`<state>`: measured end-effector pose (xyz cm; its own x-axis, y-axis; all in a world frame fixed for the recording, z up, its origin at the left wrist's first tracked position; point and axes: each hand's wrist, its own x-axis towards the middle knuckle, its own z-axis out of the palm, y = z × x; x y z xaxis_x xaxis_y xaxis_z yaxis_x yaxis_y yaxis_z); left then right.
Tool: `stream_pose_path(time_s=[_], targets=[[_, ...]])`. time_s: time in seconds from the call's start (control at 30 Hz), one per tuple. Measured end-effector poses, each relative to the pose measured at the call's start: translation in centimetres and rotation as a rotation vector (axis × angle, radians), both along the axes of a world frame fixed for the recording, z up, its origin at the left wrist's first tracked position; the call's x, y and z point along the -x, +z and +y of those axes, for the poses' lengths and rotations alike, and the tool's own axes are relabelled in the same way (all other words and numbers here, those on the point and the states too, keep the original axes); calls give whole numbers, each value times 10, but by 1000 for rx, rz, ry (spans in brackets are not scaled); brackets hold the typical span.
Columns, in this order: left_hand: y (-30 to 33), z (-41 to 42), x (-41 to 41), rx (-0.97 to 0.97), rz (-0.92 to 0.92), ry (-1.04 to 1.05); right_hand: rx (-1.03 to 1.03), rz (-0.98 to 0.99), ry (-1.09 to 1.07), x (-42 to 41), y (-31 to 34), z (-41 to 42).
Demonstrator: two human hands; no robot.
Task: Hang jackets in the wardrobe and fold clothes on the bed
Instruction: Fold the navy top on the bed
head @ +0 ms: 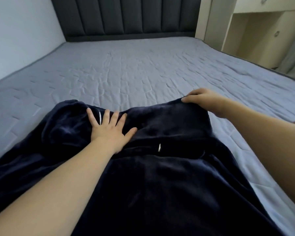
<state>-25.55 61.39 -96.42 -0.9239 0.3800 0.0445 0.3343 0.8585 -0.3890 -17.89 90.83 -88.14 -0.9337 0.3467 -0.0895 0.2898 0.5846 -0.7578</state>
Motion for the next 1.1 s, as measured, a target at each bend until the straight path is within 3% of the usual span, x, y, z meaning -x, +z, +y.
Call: stream_pose_path(time_s=[0.13,0.2,0.4,0.57,0.67,0.77,0.8,1.0,1.1], targets=[[4,4,-3,1,-4,21,478,32,148,2,-4,-8],[4,4,-5,-7,-3,23,439,52,157,2,-11,-10],[2,5,-2,13,-27,19,-452,-26,24,-8,-44,22],[3,5,-1,29,-42,32,-968,-146,78,0,-54,1],[2,5,0,32,-46,43,-1138,-137,-36,5,-26,-16],[1,4,3,11,-50,43,-1026,213,-94,-5,-26,-56],[1,3,4,-1,-51,39,-971,250,-60,-15,-39,-75],[17,-17,-9,-185,0,-86,-796,75,1,-39,-97,-96],[35,-53,4,-177,213,-10,-839,64,-9,-31,-99,-91]])
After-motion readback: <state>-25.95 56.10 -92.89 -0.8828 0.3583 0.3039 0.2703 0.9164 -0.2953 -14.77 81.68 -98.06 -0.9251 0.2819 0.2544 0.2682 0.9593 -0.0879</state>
